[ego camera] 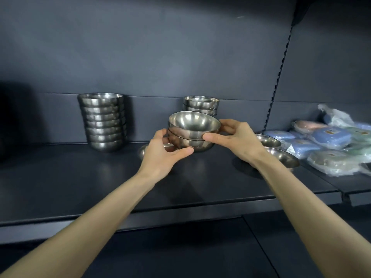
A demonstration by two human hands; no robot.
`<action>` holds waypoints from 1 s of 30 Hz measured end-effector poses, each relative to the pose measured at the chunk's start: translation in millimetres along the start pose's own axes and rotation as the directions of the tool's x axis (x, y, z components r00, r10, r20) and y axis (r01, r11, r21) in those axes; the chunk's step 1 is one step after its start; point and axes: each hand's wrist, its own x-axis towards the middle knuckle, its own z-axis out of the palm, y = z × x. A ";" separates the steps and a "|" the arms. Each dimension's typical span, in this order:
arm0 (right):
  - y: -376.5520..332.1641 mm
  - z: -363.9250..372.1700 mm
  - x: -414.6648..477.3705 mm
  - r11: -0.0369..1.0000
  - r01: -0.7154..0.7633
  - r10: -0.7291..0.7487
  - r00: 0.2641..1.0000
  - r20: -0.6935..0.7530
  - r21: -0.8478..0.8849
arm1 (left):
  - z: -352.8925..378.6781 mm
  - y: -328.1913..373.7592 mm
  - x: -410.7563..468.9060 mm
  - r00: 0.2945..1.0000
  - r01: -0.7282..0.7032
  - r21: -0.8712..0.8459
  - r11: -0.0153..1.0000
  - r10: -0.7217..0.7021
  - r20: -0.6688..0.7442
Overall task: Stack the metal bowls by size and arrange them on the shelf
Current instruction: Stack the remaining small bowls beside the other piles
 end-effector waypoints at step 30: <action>16.2 118.0 25.3 0.988 -0.151 0.150 0.988 -0.033 -0.019 | -86.1 -93.9 38.3 0.977 0.081 0.037 0.996 -0.087 0.192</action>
